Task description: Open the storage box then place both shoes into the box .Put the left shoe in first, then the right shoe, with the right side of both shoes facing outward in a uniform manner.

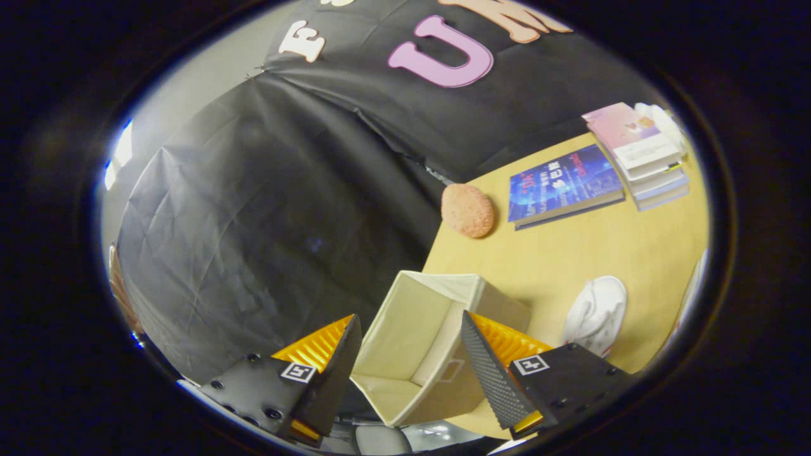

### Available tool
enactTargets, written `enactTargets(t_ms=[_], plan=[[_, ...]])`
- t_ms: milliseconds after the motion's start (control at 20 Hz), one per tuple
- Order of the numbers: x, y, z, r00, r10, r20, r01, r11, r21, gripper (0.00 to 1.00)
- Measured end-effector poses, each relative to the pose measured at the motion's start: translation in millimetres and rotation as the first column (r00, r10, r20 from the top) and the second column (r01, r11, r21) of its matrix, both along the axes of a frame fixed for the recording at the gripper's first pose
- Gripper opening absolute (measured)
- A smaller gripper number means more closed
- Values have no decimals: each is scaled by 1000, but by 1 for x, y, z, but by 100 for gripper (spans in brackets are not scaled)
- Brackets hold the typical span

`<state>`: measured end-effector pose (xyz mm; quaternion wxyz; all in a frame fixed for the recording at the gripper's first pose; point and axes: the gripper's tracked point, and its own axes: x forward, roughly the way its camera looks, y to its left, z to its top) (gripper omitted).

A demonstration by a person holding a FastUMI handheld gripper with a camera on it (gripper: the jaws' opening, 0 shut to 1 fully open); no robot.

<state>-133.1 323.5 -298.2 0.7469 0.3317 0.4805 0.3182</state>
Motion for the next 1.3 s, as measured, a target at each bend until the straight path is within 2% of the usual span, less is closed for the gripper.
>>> enactTargets(t_ms=[250,550,900,1300], plan=[[0,-58,-45,997,-72,-29,67,989,-132,97],[-13,-112,-107,984,-143,-107,106,950,-295,97],[-35,-141,-162,959,-186,-213,76,894,-442,97],[-40,-136,-198,937,-205,-281,30,853,-521,97]])
